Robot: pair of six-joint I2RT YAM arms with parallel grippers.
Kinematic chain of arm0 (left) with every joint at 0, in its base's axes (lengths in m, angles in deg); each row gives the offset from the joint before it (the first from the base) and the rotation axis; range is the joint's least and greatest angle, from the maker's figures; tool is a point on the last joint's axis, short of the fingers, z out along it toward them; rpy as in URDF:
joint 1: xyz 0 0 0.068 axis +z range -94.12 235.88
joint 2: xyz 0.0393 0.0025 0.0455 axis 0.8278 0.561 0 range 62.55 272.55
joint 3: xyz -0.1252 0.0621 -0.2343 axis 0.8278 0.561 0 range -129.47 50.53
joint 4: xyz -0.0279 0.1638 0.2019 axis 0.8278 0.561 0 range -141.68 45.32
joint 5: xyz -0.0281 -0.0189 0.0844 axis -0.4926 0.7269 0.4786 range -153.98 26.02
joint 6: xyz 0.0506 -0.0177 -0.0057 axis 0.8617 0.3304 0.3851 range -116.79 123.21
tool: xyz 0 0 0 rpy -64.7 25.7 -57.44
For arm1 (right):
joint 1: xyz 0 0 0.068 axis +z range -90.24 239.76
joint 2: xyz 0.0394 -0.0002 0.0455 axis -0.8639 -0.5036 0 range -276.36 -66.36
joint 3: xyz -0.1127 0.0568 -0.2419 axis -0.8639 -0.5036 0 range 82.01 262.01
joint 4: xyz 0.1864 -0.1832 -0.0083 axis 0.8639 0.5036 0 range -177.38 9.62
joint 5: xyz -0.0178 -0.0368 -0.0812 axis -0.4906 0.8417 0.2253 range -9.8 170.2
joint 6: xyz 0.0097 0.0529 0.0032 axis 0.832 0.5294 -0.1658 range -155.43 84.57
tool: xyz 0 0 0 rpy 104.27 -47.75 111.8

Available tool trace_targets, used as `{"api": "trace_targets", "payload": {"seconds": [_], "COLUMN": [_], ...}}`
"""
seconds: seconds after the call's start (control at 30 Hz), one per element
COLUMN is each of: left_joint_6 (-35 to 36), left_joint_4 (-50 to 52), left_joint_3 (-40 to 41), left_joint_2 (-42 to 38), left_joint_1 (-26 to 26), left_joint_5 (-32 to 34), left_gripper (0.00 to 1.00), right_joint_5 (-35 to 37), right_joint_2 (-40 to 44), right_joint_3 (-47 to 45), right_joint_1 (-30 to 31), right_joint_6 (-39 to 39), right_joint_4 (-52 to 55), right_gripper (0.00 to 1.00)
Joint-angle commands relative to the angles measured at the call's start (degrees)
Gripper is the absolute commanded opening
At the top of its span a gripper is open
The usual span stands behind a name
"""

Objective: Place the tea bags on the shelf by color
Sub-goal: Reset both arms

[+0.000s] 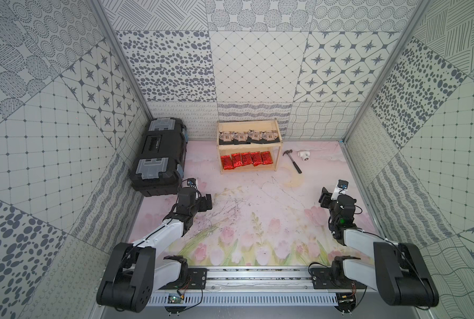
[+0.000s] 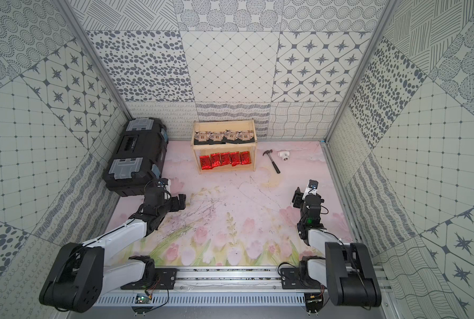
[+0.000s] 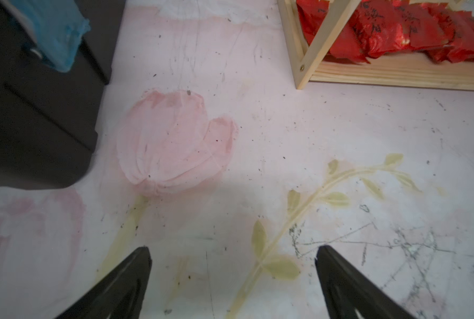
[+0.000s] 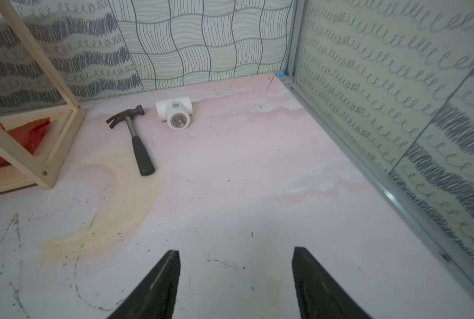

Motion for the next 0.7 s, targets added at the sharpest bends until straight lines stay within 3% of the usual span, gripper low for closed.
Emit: {"api": "trace_targets", "payload": {"seconds": [0.0, 0.17, 0.27, 0.3, 0.37, 0.5, 0.67], "left_joint_6": [10.45, 9.81, 9.22, 8.46, 7.54, 6.51, 5.46], "left_joint_4": [-27.7, -30.67, -36.22, -32.93, -33.36, -31.05, -30.67], "left_joint_3": [1.13, 1.39, 1.7, 0.75, 0.37, -0.69, -1.04], "left_joint_2": [10.11, 13.28, 17.87, 17.33, 18.01, 17.83, 18.14], "left_joint_1": [1.37, 2.27, 3.85, 4.65, 5.95, 6.64, 6.09], "left_joint_5": [-6.55, -8.13, -10.34, -11.45, -13.51, -14.1, -9.44], "left_gripper": [0.95, 0.96, 0.96, 0.98, 1.0, 1.0, 1.0], "right_joint_5": [-10.52, -9.23, -10.98, -11.28, -10.92, -11.12, -11.2], "right_joint_2": [-8.52, -15.46, -14.52, -14.86, -14.86, -14.8, -14.82], "right_joint_3": [5.2, 5.58, 9.66, 10.59, 10.97, 10.94, 10.93], "right_joint_1": [-0.65, 1.3, 1.46, 1.78, 2.06, 2.07, 2.24], "right_joint_6": [0.1, -1.51, -2.51, -3.13, -3.37, -3.53, -3.75], "right_joint_4": [-11.7, -17.77, -7.94, -6.81, -6.16, -6.02, -6.12], "right_gripper": [0.67, 0.69, 0.7, 0.72, 0.98, 0.99, 0.99]}}
